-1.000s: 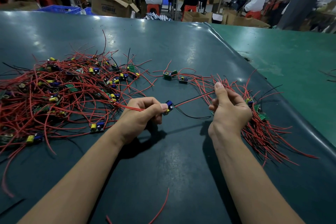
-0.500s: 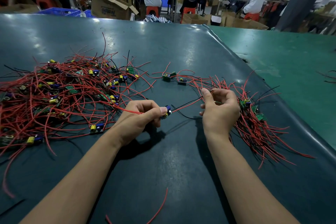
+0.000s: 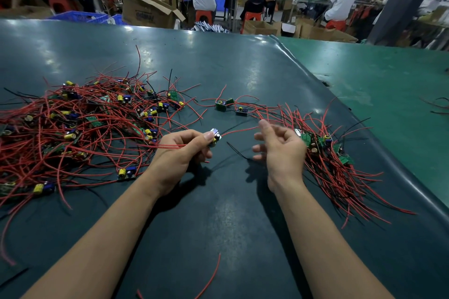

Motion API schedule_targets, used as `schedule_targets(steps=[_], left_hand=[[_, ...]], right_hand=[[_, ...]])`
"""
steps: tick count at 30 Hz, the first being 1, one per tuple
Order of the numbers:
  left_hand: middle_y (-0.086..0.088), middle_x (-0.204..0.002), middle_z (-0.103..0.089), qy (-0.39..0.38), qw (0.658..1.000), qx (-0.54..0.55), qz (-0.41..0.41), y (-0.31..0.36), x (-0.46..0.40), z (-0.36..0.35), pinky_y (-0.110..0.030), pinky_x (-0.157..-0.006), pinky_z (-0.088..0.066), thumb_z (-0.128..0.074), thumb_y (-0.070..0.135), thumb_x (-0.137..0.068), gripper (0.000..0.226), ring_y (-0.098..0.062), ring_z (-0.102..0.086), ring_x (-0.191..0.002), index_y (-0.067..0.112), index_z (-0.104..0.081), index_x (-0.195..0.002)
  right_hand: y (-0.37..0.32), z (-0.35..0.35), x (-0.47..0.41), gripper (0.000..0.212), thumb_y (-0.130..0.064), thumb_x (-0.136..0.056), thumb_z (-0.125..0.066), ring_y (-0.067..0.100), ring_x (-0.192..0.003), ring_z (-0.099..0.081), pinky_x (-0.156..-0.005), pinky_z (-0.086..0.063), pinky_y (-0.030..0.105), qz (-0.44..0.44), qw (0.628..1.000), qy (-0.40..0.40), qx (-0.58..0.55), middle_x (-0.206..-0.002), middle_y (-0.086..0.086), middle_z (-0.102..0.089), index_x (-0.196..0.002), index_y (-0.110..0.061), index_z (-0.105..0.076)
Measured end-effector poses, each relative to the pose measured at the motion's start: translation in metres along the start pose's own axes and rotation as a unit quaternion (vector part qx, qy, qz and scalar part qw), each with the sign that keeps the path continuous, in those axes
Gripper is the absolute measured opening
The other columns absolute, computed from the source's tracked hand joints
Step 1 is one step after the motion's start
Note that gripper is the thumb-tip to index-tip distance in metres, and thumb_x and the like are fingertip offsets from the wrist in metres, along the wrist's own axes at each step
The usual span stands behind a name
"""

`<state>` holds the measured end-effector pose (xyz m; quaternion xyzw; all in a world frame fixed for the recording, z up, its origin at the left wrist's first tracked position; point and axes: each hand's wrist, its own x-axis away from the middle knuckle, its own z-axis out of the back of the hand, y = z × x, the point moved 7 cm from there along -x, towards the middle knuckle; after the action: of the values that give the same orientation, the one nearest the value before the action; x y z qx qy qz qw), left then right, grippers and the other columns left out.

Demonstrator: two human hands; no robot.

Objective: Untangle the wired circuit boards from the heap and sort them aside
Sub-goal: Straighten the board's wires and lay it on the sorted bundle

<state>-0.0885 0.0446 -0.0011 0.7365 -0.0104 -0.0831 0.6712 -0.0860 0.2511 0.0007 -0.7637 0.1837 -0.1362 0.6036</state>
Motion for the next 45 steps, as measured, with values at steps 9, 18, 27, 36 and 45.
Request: schedule_targets(steps=[9, 18, 27, 36, 45], left_hand=[[-0.004, -0.063, -0.064, -0.063, 0.997, -0.049, -0.012, 0.006, 0.005, -0.013, -0.018, -0.059, -0.042, -0.067, 0.032, -0.079, 0.025, -0.015, -0.052, -0.062, 0.008, -0.07, -0.077], [0.0, -0.054, -0.053, -0.007, 1.0, -0.005, -0.023, 0.007, 0.001, -0.002, -0.022, -0.058, -0.042, -0.066, 0.025, -0.078, 0.022, -0.014, -0.046, -0.054, 0.016, -0.062, -0.059], [0.007, -0.061, -0.062, 0.104, 0.986, -0.057, -0.117, 0.015, 0.002, 0.011, -0.018, -0.061, -0.044, -0.062, 0.027, -0.081, 0.015, -0.005, -0.053, -0.059, 0.016, -0.062, -0.072], [-0.008, -0.087, -0.069, 0.301, 0.904, -0.072, -0.294, 0.048, 0.026, 0.048, -0.04, -0.078, -0.055, -0.073, 0.033, -0.085, 0.025, -0.028, -0.07, -0.085, 0.028, -0.051, -0.074], [0.003, -0.09, -0.066, 0.079, 0.9, -0.285, -0.321, 0.047, 0.027, -0.01, -0.027, -0.062, -0.054, -0.076, 0.024, -0.083, 0.035, -0.007, -0.063, -0.074, 0.016, -0.054, -0.109]], right_hand=[[0.021, -0.04, 0.028, 0.009, -0.015, -0.088, -0.07, 0.005, -0.039, -0.045, -0.034, -0.031, 0.014, -0.158, 0.962, -0.223, -0.026, -0.055, -0.001, -0.058, -0.085, -0.007, -0.071], [-0.003, 0.007, -0.008, 0.016, -0.011, -0.09, -0.068, 0.002, -0.04, -0.045, -0.036, -0.034, 0.015, -0.039, 0.996, -0.006, -0.082, -0.053, -0.004, -0.062, -0.074, -0.007, -0.069], [-0.003, 0.013, -0.007, 0.021, -0.012, -0.092, -0.067, 0.005, -0.038, -0.045, -0.035, -0.036, 0.017, 0.007, 0.993, 0.058, -0.099, -0.051, -0.003, -0.06, -0.071, -0.008, -0.066], [-0.008, -0.02, 0.019, 0.014, -0.018, -0.094, -0.064, 0.012, -0.038, -0.051, -0.034, -0.039, 0.02, 0.073, 0.993, -0.082, 0.039, -0.057, -0.001, -0.06, -0.08, -0.015, -0.066], [0.003, -0.056, 0.044, 0.015, -0.014, -0.094, -0.059, 0.01, -0.044, -0.048, -0.036, -0.039, 0.019, -0.03, 0.957, -0.282, -0.066, -0.062, 0.001, -0.058, -0.1, -0.008, -0.072]])
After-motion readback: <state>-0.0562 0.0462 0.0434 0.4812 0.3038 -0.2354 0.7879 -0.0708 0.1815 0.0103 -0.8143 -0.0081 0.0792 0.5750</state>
